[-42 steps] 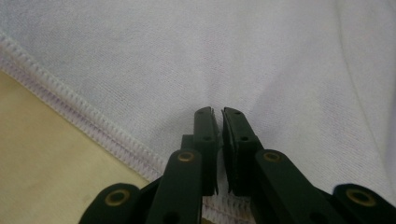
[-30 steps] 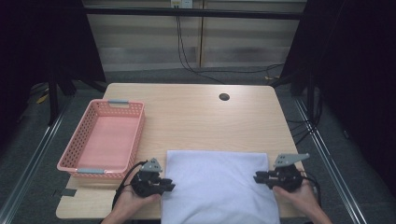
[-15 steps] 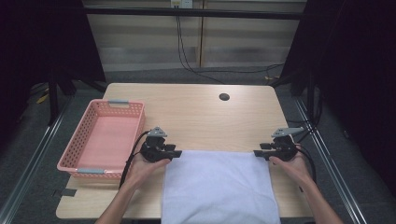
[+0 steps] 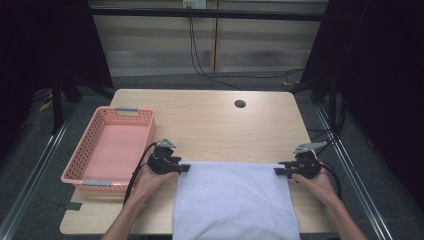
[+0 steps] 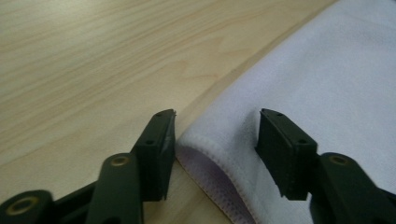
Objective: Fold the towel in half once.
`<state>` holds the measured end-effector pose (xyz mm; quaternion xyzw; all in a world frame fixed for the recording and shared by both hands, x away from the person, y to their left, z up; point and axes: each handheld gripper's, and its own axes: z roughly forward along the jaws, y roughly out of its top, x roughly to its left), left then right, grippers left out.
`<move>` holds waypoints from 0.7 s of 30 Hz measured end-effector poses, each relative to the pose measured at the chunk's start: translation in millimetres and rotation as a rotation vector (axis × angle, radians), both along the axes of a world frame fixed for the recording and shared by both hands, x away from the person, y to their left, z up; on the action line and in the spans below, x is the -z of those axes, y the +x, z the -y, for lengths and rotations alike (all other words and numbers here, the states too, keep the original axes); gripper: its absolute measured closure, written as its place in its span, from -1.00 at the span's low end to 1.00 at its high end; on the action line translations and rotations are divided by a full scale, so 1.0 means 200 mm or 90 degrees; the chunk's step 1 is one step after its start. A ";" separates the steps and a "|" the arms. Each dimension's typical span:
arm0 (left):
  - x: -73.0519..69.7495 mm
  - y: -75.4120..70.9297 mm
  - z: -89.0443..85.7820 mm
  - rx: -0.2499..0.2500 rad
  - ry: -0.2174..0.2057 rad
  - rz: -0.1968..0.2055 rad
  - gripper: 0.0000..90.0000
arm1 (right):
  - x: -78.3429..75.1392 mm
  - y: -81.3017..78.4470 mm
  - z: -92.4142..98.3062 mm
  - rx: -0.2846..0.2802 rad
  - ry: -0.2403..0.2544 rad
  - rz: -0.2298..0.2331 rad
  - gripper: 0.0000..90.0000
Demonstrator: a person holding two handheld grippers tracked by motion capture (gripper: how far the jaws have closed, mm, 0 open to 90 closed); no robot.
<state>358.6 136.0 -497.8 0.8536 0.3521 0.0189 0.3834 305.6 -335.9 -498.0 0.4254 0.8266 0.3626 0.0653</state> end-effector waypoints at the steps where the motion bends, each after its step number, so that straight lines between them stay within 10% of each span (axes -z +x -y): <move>1: 0.00 0.00 0.01 0.008 -0.007 -0.001 0.13 | 0.00 0.00 0.00 -0.001 0.008 -0.003 0.43; 6: 0.00 -0.01 0.01 0.026 -0.018 -0.021 0.78 | -0.01 -0.02 0.00 -0.010 0.027 -0.015 0.81; 13: -0.14 -0.03 -0.02 0.007 -0.100 0.007 0.84 | -0.13 -0.03 0.05 0.011 0.081 0.035 0.90; 21: -0.34 0.03 -0.04 -0.026 -0.115 0.059 0.84 | -0.36 0.01 0.08 0.021 0.113 0.116 0.90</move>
